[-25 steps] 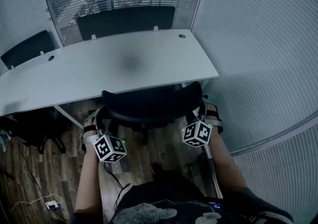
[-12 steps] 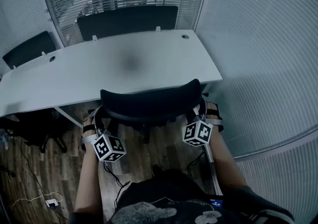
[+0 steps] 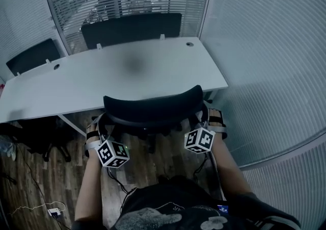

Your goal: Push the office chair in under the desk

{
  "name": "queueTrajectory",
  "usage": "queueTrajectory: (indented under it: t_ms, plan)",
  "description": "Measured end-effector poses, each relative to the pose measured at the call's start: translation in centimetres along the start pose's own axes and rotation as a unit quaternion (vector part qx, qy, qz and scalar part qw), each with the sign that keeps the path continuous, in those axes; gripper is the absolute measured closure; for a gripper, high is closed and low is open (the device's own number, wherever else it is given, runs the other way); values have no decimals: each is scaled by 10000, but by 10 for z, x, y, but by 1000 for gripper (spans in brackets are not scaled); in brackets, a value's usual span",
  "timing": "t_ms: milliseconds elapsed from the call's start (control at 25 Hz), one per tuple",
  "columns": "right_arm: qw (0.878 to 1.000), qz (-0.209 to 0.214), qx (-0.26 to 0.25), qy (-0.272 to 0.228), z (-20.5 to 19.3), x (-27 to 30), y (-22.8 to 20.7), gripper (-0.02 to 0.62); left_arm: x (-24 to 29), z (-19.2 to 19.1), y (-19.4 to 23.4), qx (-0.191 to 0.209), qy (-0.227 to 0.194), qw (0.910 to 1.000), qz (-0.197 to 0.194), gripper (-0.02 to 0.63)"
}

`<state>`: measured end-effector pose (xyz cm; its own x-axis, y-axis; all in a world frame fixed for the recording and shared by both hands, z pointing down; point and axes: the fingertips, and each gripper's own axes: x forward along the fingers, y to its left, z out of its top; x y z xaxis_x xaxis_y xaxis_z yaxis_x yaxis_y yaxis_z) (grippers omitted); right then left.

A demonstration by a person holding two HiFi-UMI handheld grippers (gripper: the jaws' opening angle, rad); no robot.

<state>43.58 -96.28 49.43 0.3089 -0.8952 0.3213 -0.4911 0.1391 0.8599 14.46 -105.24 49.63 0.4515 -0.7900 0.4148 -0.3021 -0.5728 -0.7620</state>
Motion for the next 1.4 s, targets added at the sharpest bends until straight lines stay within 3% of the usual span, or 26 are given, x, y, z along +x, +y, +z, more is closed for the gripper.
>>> queueTrajectory:
  t_ms: [360, 840, 1120, 1280, 1400]
  plan:
    - [9995, 18, 54, 308, -2, -2, 2, 320, -1, -1, -1, 133, 76, 9998, 134, 321]
    - [9976, -350, 466, 382, 8, -72, 6, 321, -73, -18, 4, -732, -331, 9966, 196, 311]
    - [9898, -296, 1345, 369, 41, -139, 33, 321, -143, -32, -4, -1227, -823, 9888, 191, 318]
    - [9783, -65, 2058, 214, 64, -180, 55, 321, -182, -46, -13, -1482, -1036, 9833, 192, 408]
    - [9683, 74, 2479, -290, 93, -211, 65, 322, -210, -50, -16, -1902, -1329, 9727, 60, 447]
